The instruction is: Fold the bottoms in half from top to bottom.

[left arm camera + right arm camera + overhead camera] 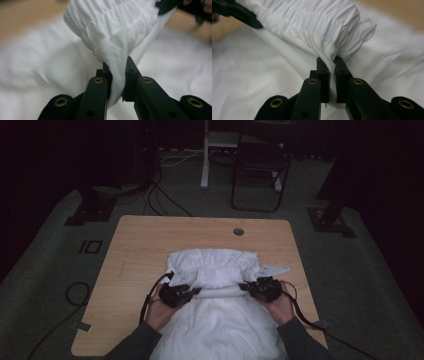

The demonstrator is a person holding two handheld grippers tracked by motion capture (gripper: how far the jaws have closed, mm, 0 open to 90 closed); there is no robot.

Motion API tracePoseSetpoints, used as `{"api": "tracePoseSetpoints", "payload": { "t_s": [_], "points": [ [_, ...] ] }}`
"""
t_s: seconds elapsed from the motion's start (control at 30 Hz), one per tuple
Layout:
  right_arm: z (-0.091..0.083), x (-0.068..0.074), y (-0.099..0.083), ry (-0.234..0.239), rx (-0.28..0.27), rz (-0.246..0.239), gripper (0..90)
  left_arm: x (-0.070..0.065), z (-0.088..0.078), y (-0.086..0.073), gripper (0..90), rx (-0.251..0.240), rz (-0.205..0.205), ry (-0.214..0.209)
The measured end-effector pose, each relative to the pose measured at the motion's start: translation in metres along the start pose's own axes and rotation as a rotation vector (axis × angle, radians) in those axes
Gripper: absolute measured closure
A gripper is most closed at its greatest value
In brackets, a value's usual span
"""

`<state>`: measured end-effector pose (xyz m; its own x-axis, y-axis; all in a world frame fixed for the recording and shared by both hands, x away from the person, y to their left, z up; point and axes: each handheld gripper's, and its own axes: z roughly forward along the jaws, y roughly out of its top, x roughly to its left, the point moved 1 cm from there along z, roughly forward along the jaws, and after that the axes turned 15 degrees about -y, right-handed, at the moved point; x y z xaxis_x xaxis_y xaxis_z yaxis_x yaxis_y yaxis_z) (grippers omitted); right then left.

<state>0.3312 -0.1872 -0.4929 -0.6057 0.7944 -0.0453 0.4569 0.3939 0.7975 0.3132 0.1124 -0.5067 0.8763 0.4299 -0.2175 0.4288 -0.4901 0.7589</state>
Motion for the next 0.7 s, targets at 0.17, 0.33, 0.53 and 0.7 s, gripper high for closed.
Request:
{"api": "tracePoseSetpoints", "payload": {
  "t_s": [0.17,0.33,0.53,0.7],
  "points": [
    [0.018,0.018,-0.036,0.054,0.091,0.006,84.9,0.016,0.029,-0.035,83.8,0.118,-0.038,0.001],
    [0.031,0.029,-0.043,0.092,0.118,0.016,84.3,0.033,0.028,-0.029,83.6,0.143,0.009,0.092],
    [0.062,0.023,-0.043,0.086,0.159,0.053,85.2,0.051,0.032,-0.017,83.6,0.173,0.040,0.151],
    [0.085,0.012,-0.023,0.012,0.143,0.003,85.4,0.074,0.039,-0.002,83.7,0.172,0.018,0.220]
  ]
}}
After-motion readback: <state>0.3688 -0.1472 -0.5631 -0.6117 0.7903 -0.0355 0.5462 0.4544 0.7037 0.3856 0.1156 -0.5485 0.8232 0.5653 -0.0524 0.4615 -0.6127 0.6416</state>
